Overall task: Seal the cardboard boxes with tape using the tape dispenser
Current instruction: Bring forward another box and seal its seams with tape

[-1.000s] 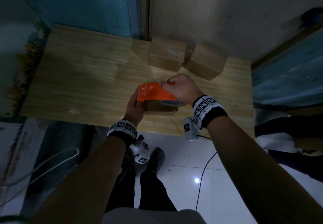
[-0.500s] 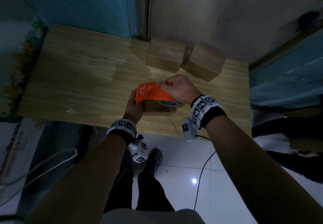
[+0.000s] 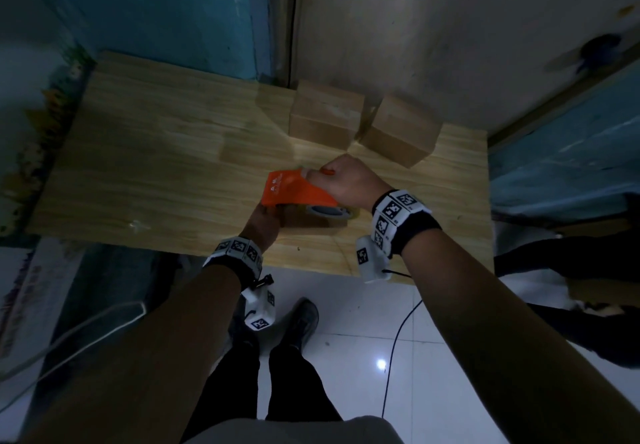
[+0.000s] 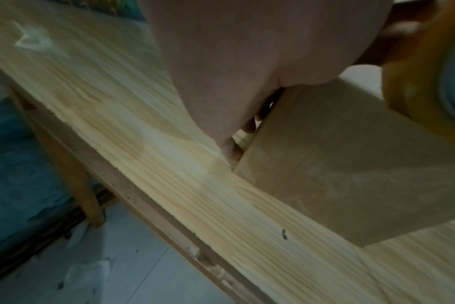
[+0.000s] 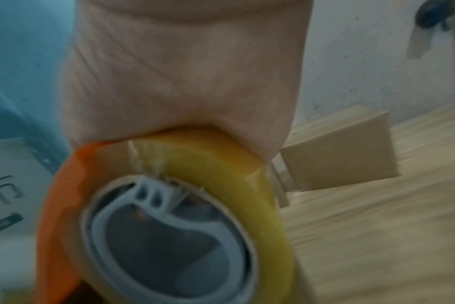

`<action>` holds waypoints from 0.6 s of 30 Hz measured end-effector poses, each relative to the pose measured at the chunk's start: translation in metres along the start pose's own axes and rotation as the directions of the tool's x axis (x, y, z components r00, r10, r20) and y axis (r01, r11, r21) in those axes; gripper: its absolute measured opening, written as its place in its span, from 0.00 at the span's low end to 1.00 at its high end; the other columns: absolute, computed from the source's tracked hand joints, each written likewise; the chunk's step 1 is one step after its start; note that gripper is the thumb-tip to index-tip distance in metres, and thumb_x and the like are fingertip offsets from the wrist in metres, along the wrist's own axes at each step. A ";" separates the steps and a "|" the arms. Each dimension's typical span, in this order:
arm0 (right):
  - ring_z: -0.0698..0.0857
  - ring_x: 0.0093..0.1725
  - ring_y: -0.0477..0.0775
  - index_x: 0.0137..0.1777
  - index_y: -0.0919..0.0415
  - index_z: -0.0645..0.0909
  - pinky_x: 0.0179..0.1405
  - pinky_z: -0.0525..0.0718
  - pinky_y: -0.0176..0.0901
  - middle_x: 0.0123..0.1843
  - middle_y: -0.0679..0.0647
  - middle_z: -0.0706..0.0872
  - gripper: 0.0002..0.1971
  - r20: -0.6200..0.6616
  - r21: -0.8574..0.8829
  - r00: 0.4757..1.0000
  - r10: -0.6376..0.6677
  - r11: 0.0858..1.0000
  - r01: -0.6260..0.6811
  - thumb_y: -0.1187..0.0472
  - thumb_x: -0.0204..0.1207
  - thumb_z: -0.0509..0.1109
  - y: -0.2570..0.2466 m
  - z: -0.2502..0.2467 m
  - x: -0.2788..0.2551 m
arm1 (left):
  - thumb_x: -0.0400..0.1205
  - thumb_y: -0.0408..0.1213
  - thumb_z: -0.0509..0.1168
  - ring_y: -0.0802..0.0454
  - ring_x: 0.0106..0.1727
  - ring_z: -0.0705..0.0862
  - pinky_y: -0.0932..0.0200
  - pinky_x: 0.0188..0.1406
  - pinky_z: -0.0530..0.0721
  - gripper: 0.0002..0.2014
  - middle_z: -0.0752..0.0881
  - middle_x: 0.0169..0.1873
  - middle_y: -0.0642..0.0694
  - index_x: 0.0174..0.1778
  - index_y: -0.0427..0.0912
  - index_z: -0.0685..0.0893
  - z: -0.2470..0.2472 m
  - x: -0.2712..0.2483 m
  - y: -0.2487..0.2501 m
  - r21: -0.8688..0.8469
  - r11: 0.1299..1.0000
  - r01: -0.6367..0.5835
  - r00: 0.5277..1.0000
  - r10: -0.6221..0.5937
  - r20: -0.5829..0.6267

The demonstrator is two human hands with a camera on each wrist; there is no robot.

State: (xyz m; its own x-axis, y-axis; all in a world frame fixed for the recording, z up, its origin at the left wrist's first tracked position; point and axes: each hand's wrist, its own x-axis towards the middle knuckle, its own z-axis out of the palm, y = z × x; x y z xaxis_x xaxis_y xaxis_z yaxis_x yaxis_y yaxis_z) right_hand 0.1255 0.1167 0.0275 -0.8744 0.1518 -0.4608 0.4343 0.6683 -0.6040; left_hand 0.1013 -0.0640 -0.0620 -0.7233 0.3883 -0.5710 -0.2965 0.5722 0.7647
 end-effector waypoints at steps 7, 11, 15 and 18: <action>0.74 0.28 0.53 0.29 0.58 0.73 0.32 0.67 0.45 0.28 0.54 0.75 0.31 0.166 -0.113 0.984 0.057 0.993 -0.038 0.30 0.78 0.64 -0.014 -0.016 0.003 | 0.90 0.39 0.50 0.42 0.46 0.79 0.52 0.45 0.74 0.13 0.81 0.45 0.35 0.51 0.37 0.78 -0.001 0.003 -0.005 0.004 1.000 -0.026 0.998 0.027 -0.055; 0.85 0.42 0.55 0.46 0.60 0.85 0.41 0.80 0.45 0.45 0.56 0.88 0.33 0.259 -0.266 0.960 0.110 0.963 -0.039 0.28 0.79 0.60 -0.014 -0.031 0.004 | 0.80 0.58 0.53 0.44 0.65 0.80 0.45 0.66 0.77 0.30 0.80 0.65 0.45 0.79 0.53 0.68 0.002 0.008 -0.014 -0.134 0.986 -0.099 0.995 0.097 -0.025; 0.82 0.44 0.52 0.54 0.61 0.79 0.38 0.76 0.44 0.50 0.55 0.84 0.39 0.248 -0.418 0.953 0.176 0.906 -0.059 0.22 0.74 0.57 -0.025 -0.031 0.011 | 0.87 0.50 0.53 0.44 0.64 0.80 0.40 0.69 0.77 0.23 0.81 0.63 0.48 0.80 0.54 0.67 0.001 0.002 -0.006 -0.089 0.989 -0.121 0.992 0.117 -0.056; 0.83 0.42 0.53 0.56 0.65 0.82 0.39 0.78 0.44 0.46 0.54 0.84 0.46 0.267 -0.510 0.948 0.174 0.860 -0.014 0.18 0.69 0.59 -0.034 -0.028 0.016 | 0.81 0.50 0.55 0.42 0.62 0.82 0.38 0.65 0.80 0.26 0.83 0.62 0.45 0.78 0.56 0.68 0.000 -0.002 -0.002 -0.083 0.990 -0.116 0.992 0.112 -0.052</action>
State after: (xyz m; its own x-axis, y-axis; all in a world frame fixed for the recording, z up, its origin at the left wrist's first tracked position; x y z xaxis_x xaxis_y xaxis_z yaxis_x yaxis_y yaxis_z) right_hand 0.0910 0.1166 0.0586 -0.6956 0.0660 -0.7154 0.2759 0.9439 -0.1813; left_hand 0.1031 -0.0661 -0.0628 -0.7835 0.4118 -0.4652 -0.2614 0.4608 0.8481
